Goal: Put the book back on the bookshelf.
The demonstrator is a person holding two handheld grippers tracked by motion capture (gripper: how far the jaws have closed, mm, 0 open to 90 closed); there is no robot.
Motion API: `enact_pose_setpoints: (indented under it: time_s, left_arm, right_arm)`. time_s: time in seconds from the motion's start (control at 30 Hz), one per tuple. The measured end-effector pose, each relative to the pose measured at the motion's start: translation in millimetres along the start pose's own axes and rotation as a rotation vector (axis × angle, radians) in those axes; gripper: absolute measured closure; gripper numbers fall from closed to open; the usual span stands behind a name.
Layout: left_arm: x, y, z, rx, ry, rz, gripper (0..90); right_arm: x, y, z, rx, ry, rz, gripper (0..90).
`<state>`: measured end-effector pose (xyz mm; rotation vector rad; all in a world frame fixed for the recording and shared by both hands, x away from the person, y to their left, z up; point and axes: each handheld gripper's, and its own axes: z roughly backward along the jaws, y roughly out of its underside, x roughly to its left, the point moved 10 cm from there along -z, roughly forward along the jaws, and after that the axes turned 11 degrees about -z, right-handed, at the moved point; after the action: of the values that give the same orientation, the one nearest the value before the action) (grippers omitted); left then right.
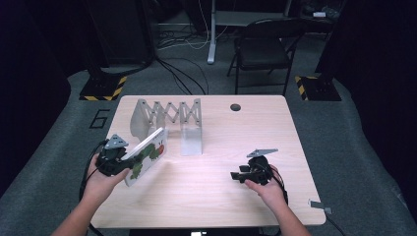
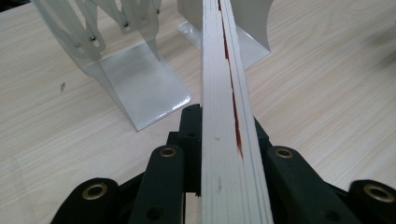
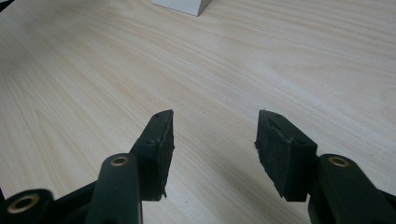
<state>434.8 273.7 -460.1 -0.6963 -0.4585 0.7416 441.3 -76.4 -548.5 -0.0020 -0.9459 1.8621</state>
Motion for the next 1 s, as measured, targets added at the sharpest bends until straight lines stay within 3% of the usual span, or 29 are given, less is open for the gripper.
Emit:
enact_pose_setpoints:
  time_s: [0.5, 1.0]
  left_arm:
    - [17.4, 10.9, 1.4, 0.011, -0.043, 0.047, 76.0]
    - [29.8, 10.9, -2.3, 0.006, -0.081, 0.077, 76.0]
  right_arm:
    - [-0.3, 0.4, -0.5, 0.005, 0.0, -0.004, 46.7]
    - [-1.3, -0.3, -1.1, -0.004, 0.0, 0.01, 46.6]
